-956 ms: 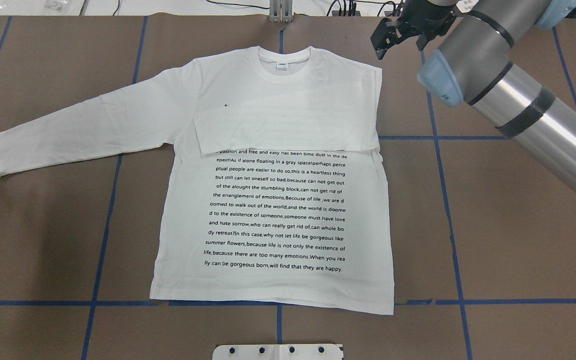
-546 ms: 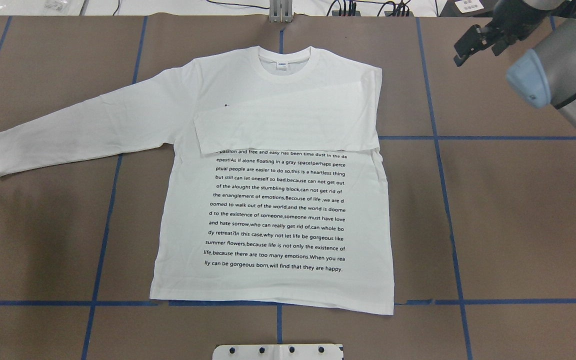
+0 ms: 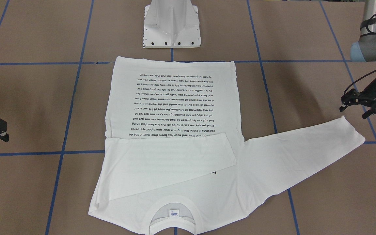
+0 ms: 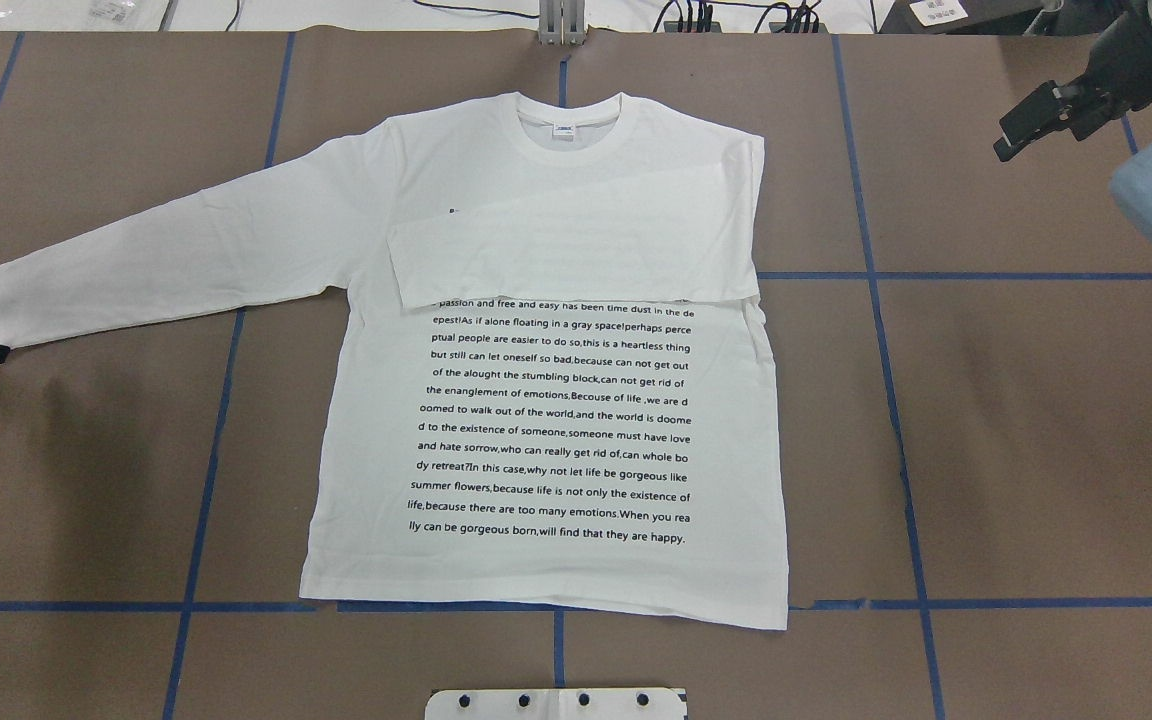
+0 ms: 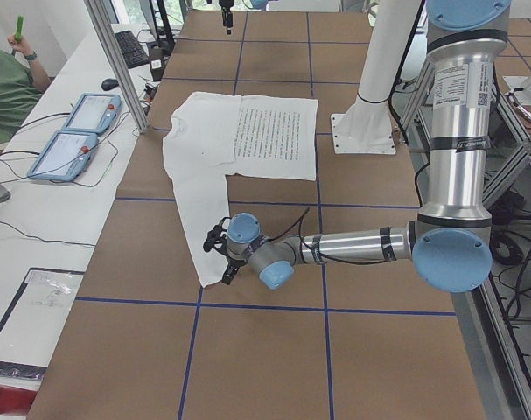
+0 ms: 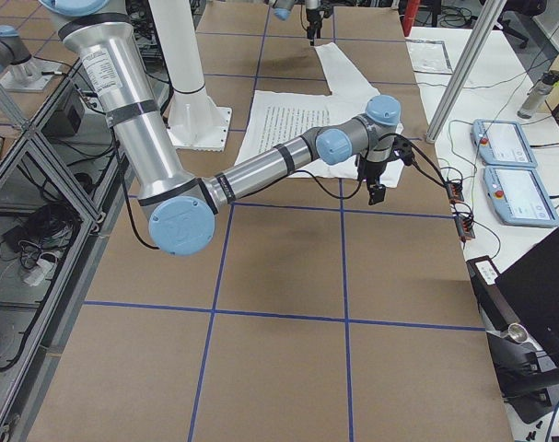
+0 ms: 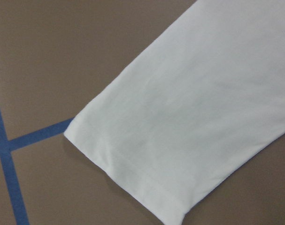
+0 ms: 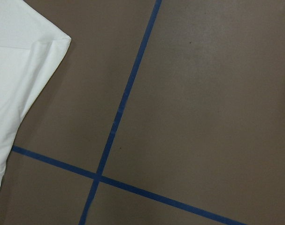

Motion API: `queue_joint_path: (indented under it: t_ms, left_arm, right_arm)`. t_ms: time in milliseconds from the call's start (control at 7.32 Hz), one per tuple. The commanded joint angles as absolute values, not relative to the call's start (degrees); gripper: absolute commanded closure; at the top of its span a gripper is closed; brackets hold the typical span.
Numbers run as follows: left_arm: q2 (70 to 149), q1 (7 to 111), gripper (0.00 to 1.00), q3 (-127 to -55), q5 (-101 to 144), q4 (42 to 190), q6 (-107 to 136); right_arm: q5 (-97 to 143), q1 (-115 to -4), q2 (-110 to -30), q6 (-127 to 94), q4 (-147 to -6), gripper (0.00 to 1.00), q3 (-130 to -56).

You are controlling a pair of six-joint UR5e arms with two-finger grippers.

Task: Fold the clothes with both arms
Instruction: 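Release the sleeve and raise the right gripper away from the shirt, then grasp the cuff of the other sleeve with the left gripper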

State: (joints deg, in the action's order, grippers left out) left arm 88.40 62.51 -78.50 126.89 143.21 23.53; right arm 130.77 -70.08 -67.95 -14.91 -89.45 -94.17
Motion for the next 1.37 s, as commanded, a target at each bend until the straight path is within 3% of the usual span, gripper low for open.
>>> queue_joint_path:
  t_ms: [0,273,546,683,819,956,1093,1229]
  left_arm:
    - [88.9,60.5,0.04,-78.3,124.7,143.3,23.7]
    - [88.9,60.3,0.26,-78.3,123.6,143.3,23.6]
    - [88.9,58.7,0.32,-78.0,123.5,143.3,23.6]
    - [88.9,58.7,0.42,-78.0,123.5,143.3,23.6]
    - [89.0,58.7,0.63,-78.0,123.5,143.3,23.6]
    - [88.9,58.8,0.9,-78.0,123.6,143.3,23.6]
    - [88.7,58.8,1.0,-77.9,123.5,143.3,23.3]
    - [88.3,58.9,1.0,-78.3,123.5,143.4,22.9]
  right_arm:
    - [130.8,-70.1,-68.2,-14.8,-89.4,0.0,-94.5]
    - [130.8,-70.0,-68.1,-14.8,-89.4,0.0,-94.5]
    - [130.8,-70.1,-68.0,-14.8,-89.4,0.0,-94.5]
    - [130.8,-70.0,-67.9,-14.8,-89.4,0.0,-94.5]
    - [130.8,-70.0,-67.6,-14.8,-89.5,0.0,-94.5]
    - [130.8,-70.0,-67.4,-14.8,-89.5,0.0,-94.5]
    - [130.8,-70.0,-67.3,-14.8,-89.5,0.0,-94.5]
    - [130.9,-70.0,-67.3,-14.9,-89.5,0.0,-94.7]
